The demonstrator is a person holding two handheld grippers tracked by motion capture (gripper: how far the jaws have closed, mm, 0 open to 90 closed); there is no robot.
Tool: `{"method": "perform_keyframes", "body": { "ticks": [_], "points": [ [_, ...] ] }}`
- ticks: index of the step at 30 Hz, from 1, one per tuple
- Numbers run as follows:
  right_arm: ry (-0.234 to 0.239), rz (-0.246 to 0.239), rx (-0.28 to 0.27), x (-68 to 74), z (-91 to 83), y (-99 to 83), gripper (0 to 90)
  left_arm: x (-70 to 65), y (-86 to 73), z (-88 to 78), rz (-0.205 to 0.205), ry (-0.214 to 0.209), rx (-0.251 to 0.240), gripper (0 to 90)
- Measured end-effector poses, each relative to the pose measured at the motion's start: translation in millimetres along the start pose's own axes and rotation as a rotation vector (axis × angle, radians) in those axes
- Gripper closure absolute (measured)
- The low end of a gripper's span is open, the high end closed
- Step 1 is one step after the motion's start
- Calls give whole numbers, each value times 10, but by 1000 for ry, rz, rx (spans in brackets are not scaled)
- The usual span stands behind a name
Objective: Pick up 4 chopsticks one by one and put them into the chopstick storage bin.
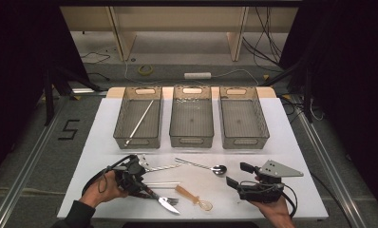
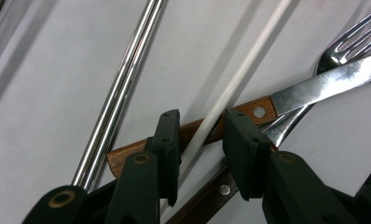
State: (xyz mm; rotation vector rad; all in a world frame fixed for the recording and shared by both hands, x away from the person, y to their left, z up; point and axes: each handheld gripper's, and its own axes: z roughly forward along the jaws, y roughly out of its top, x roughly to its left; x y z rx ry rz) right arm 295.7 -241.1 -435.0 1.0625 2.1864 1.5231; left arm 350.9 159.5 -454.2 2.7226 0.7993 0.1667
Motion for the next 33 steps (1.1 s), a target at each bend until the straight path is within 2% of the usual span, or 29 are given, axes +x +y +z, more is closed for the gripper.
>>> {"method": "perform_keyframes", "body": {
  "ticks": [11, 14, 20, 22, 28, 33],
  "points": [
    [0, -5, -1, 2, -4, 3, 241, 25, -24, -9, -2, 20, 23, 686],
    [-1, -6, -1, 3, -6, 4, 241, 21, -38, -9, 3, 31, 52, 677],
    [0, -7, -2, 8, -11, 7, 241, 58, -67, -15, -18, 35, 71, 706],
    [0, -7, -1, 8, -10, 7, 241, 73, -73, -22, -7, 39, 85, 711],
    [-1, -12, -1, 10, -11, 8, 241, 101, -99, -21, -28, 49, 80, 758],
    [-2, -10, 0, 10, -10, 8, 242, 116, -109, -23, -1, 54, 73, 794]
  ]
}}
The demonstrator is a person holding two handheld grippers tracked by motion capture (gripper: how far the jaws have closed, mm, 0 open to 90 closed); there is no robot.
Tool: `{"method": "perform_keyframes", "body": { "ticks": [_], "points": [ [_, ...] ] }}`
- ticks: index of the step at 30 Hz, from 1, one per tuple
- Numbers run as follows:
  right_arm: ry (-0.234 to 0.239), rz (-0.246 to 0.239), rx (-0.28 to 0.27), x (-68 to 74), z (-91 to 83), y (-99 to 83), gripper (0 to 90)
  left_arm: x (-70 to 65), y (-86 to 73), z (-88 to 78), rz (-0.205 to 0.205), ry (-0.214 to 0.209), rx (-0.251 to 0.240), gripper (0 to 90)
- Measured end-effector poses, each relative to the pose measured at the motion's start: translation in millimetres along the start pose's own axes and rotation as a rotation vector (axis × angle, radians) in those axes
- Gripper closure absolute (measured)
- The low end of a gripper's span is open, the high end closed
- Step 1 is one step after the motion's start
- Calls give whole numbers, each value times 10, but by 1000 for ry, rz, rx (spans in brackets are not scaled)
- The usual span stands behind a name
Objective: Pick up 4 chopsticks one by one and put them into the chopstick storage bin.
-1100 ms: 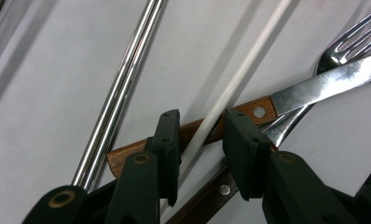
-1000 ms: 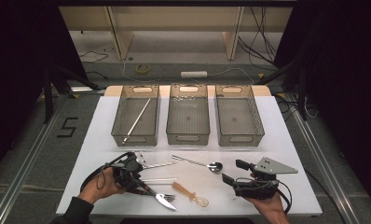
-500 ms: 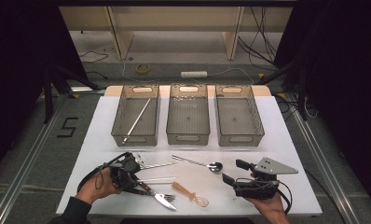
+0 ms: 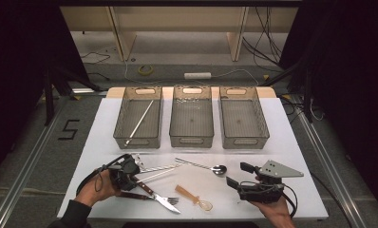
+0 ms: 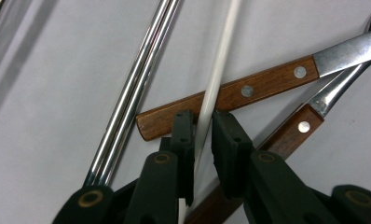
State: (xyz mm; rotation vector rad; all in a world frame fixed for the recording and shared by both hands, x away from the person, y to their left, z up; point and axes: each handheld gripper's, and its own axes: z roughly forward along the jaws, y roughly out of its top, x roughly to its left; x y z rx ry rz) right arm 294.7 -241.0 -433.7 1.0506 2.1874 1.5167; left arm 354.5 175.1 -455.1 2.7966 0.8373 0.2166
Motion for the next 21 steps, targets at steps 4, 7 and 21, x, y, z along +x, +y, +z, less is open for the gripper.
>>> {"method": "perform_keyframes", "body": {
  "ticks": [4, 7, 21],
  "points": [
    [0, -2, -1, 1, 0, 1, 241, 6, -17, 3, 22, 0, -10, 827],
    [1, -4, 0, 4, -1, 2, 241, 0, -26, 5, 33, -6, -24, 835],
    [2, -4, -2, 10, -6, 5, 241, -3, -1, -144, 27, 31, -100, 845]
  ]
}}
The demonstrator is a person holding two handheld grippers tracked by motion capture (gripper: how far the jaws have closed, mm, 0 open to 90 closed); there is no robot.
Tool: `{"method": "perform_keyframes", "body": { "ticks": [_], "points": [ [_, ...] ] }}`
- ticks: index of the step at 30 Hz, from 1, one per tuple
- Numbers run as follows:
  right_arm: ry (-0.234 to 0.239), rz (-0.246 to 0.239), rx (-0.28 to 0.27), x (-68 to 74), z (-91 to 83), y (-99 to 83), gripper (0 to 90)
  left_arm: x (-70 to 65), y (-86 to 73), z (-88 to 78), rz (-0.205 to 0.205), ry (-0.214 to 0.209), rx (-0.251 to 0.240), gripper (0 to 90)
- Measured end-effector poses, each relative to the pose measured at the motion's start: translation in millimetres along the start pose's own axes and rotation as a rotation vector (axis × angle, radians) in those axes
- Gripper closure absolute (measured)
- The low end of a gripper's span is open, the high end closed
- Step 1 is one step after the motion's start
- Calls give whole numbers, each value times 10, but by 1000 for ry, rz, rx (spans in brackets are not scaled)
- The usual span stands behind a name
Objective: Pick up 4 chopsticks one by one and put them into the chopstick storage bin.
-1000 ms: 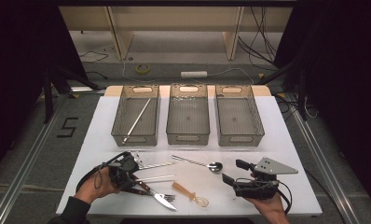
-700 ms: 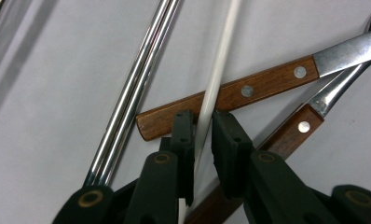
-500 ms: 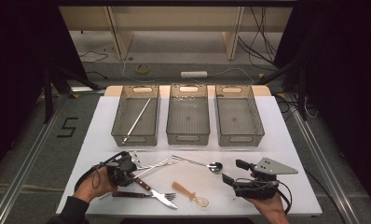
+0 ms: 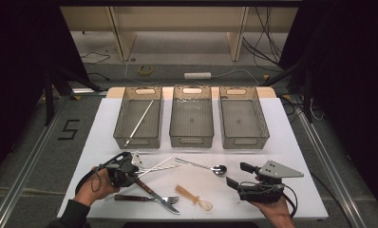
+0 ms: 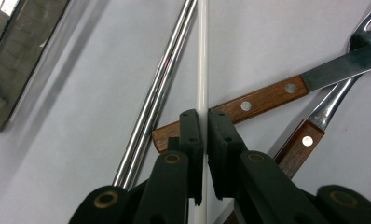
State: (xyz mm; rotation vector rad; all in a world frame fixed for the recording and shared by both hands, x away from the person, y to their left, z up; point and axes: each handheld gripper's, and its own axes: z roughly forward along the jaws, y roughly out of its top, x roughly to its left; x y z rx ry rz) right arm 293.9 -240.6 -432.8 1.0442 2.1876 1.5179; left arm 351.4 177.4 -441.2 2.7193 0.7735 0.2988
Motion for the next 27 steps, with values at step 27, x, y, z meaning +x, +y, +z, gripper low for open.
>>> {"method": "perform_keyframes", "body": {
  "ticks": [27],
  "points": [
    [0, -2, 0, 6, 1, 0, 241, 91, 28, -196, -129, 45, -107, 845]
  ]
}}
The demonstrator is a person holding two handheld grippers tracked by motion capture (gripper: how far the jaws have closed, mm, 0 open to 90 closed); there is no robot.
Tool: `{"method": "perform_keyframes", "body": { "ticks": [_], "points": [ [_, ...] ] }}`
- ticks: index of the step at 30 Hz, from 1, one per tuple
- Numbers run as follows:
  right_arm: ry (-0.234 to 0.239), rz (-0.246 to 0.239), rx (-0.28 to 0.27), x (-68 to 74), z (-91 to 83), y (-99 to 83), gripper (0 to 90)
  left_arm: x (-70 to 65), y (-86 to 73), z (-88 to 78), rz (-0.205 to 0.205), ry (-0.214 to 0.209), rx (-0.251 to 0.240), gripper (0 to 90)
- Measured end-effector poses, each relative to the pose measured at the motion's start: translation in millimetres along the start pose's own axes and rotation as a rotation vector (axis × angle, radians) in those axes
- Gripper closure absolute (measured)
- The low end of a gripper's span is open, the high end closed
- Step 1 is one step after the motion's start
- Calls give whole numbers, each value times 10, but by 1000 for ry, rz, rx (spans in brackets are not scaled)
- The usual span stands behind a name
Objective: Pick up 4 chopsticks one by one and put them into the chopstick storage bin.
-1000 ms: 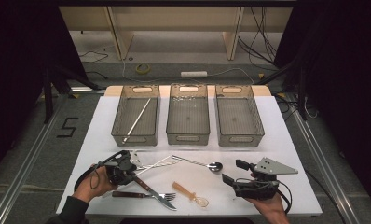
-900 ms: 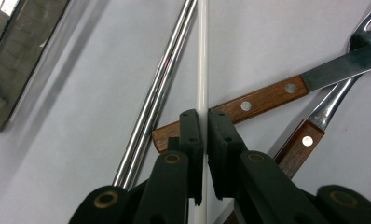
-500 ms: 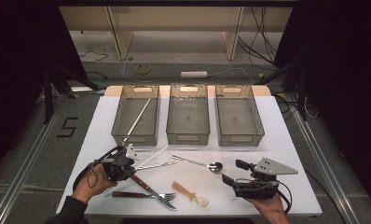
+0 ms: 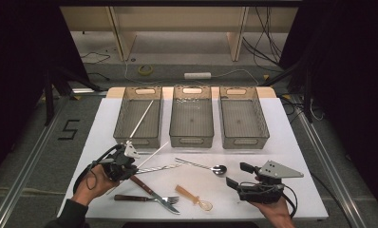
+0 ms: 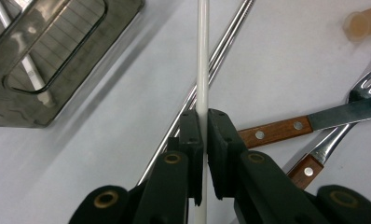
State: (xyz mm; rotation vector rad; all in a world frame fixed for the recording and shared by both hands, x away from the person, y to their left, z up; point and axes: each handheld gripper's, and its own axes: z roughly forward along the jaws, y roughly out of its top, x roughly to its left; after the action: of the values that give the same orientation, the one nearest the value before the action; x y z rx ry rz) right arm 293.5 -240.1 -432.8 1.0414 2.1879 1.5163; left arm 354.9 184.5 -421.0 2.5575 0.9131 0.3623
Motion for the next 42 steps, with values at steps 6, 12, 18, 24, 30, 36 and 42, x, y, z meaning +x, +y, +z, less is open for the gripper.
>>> {"method": "perform_keyframes", "body": {
  "ticks": [6, 12, 18, 24, 30, 36, 42],
  "points": [
    [2, -1, 3, 2, 7, -2, 241, 27, 19, -52, -33, -14, -34, 845],
    [0, -1, 2, -4, 7, -3, 241, 52, 52, -99, -55, -27, -64, 844],
    [-1, -1, 4, -4, 9, -5, 241, 93, 78, -129, -68, -31, -85, 844],
    [0, -2, 4, -4, 11, -6, 240, 170, 107, -174, -95, -15, -118, 844],
    [-1, 0, 6, -6, 14, -8, 241, 284, 149, -220, -130, -23, -156, 844],
    [-2, 3, 6, -12, 14, -10, 241, 375, 221, -246, -159, -18, -192, 844],
    [-2, 5, 8, -12, 20, -14, 241, 479, 277, -277, -176, -2, -226, 844]
  ]
}}
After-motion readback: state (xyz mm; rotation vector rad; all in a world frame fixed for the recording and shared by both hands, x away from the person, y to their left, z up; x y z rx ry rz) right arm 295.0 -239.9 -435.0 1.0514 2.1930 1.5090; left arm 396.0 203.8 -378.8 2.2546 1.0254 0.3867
